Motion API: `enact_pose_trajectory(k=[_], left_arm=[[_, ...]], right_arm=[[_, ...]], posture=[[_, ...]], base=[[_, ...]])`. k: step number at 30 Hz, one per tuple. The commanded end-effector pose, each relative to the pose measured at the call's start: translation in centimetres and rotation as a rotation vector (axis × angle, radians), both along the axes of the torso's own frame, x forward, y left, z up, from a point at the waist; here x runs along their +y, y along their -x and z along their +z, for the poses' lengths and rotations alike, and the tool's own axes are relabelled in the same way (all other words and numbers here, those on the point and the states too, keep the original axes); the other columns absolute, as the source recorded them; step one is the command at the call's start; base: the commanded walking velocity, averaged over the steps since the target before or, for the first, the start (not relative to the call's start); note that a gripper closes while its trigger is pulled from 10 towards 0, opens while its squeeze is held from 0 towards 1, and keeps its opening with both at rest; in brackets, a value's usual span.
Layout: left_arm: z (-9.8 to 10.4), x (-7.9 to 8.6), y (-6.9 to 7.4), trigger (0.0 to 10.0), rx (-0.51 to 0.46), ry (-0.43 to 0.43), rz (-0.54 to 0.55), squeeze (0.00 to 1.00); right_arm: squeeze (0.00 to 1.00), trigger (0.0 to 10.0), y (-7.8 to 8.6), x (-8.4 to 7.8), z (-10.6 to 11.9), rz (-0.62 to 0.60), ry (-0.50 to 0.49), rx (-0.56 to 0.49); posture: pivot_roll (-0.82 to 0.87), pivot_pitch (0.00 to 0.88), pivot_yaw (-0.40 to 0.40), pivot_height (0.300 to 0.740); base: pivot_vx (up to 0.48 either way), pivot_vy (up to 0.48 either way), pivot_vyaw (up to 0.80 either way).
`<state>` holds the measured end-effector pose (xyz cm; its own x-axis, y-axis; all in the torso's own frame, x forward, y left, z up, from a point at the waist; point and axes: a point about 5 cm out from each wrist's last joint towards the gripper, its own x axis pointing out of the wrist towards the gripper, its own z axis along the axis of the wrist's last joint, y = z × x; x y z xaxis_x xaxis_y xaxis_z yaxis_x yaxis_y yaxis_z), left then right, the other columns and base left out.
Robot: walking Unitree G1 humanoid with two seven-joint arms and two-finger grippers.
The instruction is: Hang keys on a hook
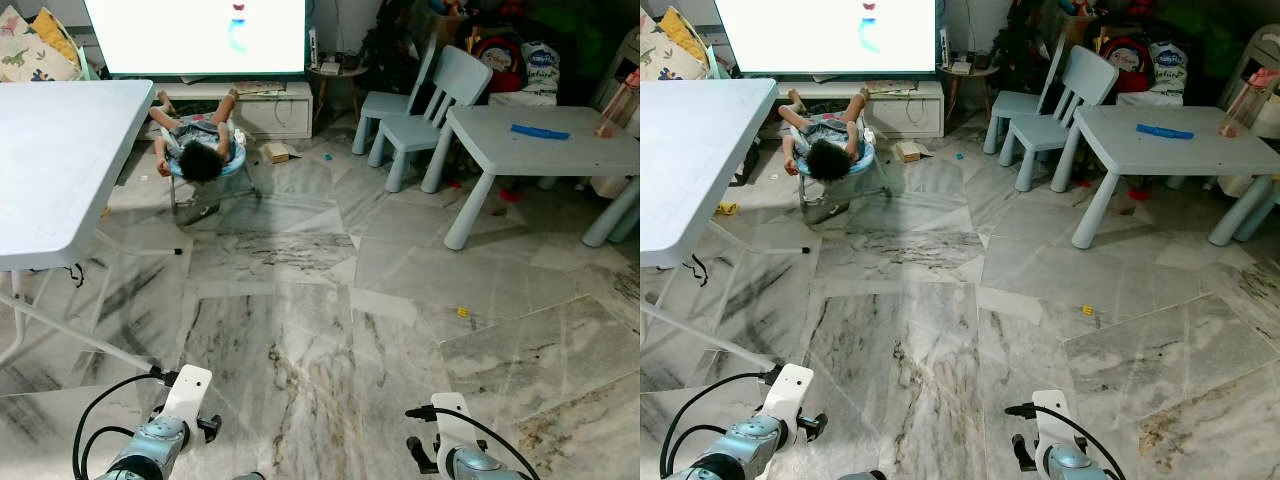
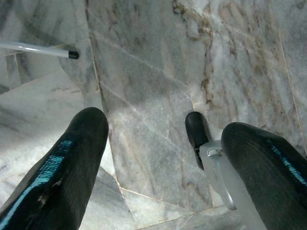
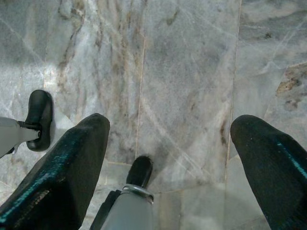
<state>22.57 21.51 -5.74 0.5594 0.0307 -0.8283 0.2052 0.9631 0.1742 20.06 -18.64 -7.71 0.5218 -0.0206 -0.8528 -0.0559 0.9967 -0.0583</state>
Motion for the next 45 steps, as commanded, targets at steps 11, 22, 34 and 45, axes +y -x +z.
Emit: enact_pose_trajectory(k=[11,22,34,45], left_arm=[[0.7,-0.3,-1.1,10.0,-0.108,0.040,0.015,0.00],[8.8,0.3,-9.4,10.0,-0.501,-0.121,-0.093,0.00],[13.9,-3.3,-12.4,10.0,-0.788,0.213,-0.157,0.00],[16.9,-7.4,-12.0,10.0,-0.935,0.340,-0.294,0.00]], right_arm=[[0.00,10.0,-0.8,-0.4,0.5,-0.107,0.016,-0.090],[0.00,10.0,-6.2,-6.3,6.5,-0.235,-0.005,-0.500],[0.00,10.0,-8.7,-6.0,12.0,-0.139,-0.068,-0.786],[0.00,10.0,-8.3,-1.4,16.8,0.051,-0.146,-0.934]], posture=[[0.11,0.000,-0.030,0.740],[0.08,0.000,-0.024,0.740],[0.08,0.000,-0.009,0.740],[0.10,0.000,0.011,0.740]], base=[[0.000,0.000,0.00],[0.000,0.000,0.00],[0.000,0.000,0.00],[0.000,0.000,0.00]])
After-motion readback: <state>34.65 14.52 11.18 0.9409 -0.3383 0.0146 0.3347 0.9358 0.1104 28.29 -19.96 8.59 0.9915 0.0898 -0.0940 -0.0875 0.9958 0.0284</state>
